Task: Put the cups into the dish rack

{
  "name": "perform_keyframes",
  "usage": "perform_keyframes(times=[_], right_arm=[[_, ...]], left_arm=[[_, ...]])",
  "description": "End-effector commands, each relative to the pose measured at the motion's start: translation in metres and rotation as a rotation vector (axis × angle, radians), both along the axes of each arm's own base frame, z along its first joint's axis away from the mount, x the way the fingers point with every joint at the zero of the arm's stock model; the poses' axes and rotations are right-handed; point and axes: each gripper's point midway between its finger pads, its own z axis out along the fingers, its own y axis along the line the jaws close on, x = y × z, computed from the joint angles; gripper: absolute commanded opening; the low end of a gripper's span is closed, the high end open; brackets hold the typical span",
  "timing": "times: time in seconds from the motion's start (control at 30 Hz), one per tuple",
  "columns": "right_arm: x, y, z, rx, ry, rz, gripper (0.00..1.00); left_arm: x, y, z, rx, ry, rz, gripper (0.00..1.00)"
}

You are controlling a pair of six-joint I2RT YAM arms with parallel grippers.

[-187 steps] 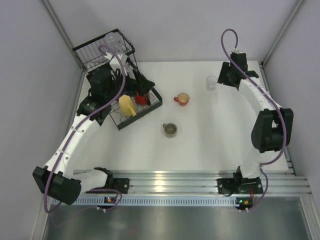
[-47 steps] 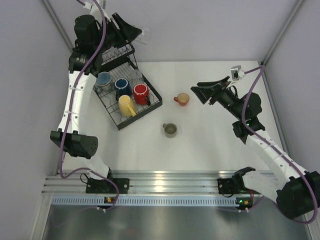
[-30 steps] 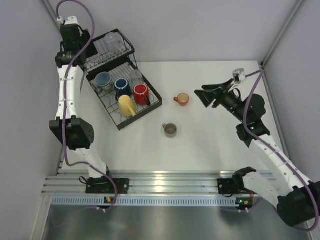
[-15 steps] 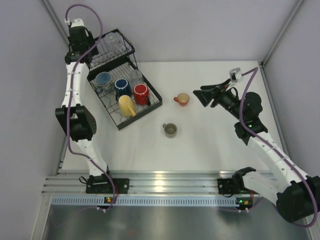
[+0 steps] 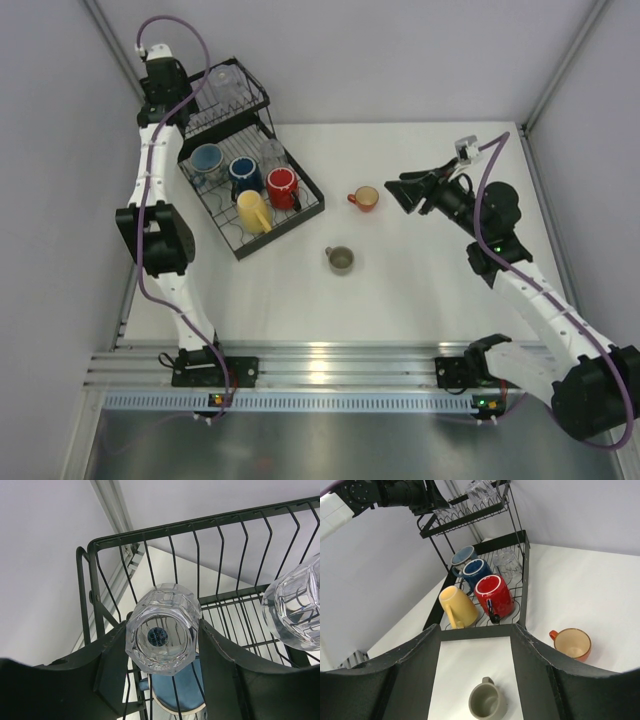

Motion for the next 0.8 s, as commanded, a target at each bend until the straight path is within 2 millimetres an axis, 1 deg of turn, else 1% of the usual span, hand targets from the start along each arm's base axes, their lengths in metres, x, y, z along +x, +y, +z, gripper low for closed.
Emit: perform_keyframes(times=[0.0, 0.03, 0.07, 0.17, 0.2, 0.27, 0.4, 0.53, 0.77], right_arm=[[0.0028, -0.0018, 0.0064, -0.007, -0.030, -0.002, 0.58], [0.0028, -0.0018, 0.0057, -0.007, -0.028, -0.002, 0.58], [0.0029, -0.0022, 0.0062, -0.007, -0.030, -0.005, 0.58], [0.0032, -0.0026, 0.0041, -0.008, -0.023, -0.008, 0.58], [0.0031, -0.0028, 0.0050, -0.007, -0.024, -0.010, 0.58], [0.0030, -0.0026, 0.0036, -0.009, -0.021, -0.010, 0.58], [0.0040, -0.0037, 0.0018, -0.013, -0.016, -0.016, 0.58], [0.0053, -0.0045, 0.0018, -0.013, -0.014, -0.024, 0.58], [0.0069, -0.0057, -0.0018, -0.016, -0.002, -0.034, 0.58]], left_arm=[[-0.0002, 0.0118, 0.0266, 0.026, -0.082, 0.049, 0.25], [-0.0005, 0.0136, 0.0262, 0.031, -0.081, 0.058, 0.30], [-0.0011, 0.0141, 0.0269, 0.037, -0.080, 0.062, 0.42], [-0.0024, 0.0160, 0.0279, 0.041, -0.079, 0.069, 0.47], [-0.0026, 0.0157, 0.0288, 0.041, -0.081, 0.068, 0.51], [-0.0020, 0.0148, 0.0290, 0.035, -0.085, 0.065, 0.56], [-0.0021, 0.0119, 0.0316, 0.028, -0.091, 0.050, 0.58], [-0.0038, 0.0110, 0.0347, 0.024, -0.097, 0.048, 0.65], [-0.0065, 0.0104, 0.0342, 0.026, -0.091, 0.044, 0.69]])
